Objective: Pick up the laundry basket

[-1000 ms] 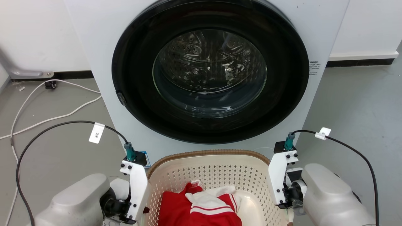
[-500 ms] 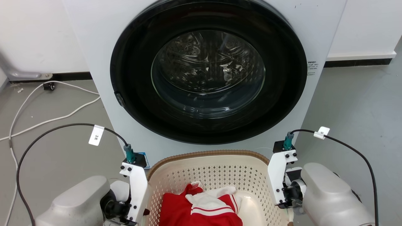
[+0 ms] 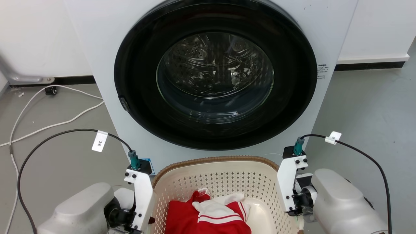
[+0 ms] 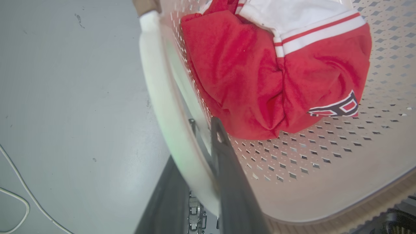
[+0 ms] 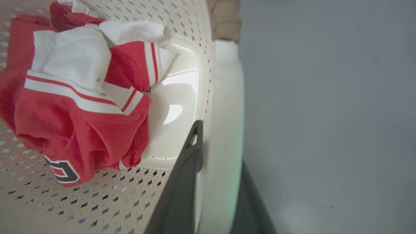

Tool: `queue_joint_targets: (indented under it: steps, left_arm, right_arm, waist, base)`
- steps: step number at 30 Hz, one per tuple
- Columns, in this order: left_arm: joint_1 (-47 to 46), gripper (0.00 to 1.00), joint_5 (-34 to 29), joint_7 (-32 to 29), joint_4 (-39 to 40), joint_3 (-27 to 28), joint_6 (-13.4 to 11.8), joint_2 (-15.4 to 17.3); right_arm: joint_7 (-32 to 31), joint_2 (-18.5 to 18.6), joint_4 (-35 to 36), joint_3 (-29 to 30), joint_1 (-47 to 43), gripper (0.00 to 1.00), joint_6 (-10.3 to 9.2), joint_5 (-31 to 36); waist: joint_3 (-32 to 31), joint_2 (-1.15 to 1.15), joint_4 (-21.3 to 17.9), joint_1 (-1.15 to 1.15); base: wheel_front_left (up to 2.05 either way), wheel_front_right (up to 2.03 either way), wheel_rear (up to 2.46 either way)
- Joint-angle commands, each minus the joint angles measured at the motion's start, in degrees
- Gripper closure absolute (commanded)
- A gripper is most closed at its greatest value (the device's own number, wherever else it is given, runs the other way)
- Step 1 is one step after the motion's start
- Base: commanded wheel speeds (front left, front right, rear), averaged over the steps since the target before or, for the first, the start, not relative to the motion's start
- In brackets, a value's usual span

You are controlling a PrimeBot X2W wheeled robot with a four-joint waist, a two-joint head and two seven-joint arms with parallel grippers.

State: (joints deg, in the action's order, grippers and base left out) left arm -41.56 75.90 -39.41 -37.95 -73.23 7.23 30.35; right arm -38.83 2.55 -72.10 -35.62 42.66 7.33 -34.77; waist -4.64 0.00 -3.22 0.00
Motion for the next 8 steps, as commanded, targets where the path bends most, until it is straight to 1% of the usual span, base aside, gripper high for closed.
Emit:
queue_joint_targets:
  steps: [1,8]
  left_arm:
    - [0.16,1.0,-0.21,-0.29,-0.1,-0.22,0.44,0.35]
    - [-0.4,1.0,-0.13,-0.19,-0.12,-0.23,0.44,0.56]
  right_arm:
    - [0.37,0.59,0.07,-0.34,1.38,1.0,0.28,-0.04]
    - [0.47,0.6,-0.51,-0.48,1.42,1.0,0.28,-0.01]
  waist:
    - [0.05,0.0,0.01,0.0]
    - [0.21,0.0,0.24,0.0]
  base:
    - [0.0,0.0,0.0]
    - [0.0,0.0,0.0]
